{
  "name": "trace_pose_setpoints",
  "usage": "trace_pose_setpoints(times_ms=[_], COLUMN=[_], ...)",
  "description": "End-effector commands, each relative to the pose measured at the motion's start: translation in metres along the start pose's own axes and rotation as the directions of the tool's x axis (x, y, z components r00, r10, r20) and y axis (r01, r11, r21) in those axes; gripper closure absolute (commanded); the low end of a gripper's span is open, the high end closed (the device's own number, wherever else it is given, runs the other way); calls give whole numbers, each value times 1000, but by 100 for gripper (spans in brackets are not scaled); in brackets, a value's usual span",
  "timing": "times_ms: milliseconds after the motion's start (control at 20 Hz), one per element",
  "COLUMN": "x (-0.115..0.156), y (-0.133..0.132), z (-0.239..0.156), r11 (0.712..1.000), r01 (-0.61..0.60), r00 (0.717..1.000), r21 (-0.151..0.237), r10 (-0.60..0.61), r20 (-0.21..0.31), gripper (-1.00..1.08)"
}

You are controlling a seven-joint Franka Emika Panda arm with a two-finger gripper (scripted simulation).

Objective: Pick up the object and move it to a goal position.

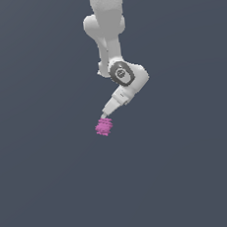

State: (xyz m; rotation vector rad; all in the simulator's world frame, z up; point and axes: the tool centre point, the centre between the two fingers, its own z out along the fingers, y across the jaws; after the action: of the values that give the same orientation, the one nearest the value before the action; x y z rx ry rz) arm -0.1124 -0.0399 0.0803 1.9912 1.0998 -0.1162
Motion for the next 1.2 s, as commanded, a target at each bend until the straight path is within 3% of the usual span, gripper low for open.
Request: trace_pose_setpoints(times_ms=[0, 1150], x=[0, 0], y=[-1, -5], z=[0, 31], r11=[1000, 999], r01=[-4, -27], r00=[1000, 1000], r21=[3, 17], r10=[4, 27], r20=[0, -3], gripper=[-60, -60])
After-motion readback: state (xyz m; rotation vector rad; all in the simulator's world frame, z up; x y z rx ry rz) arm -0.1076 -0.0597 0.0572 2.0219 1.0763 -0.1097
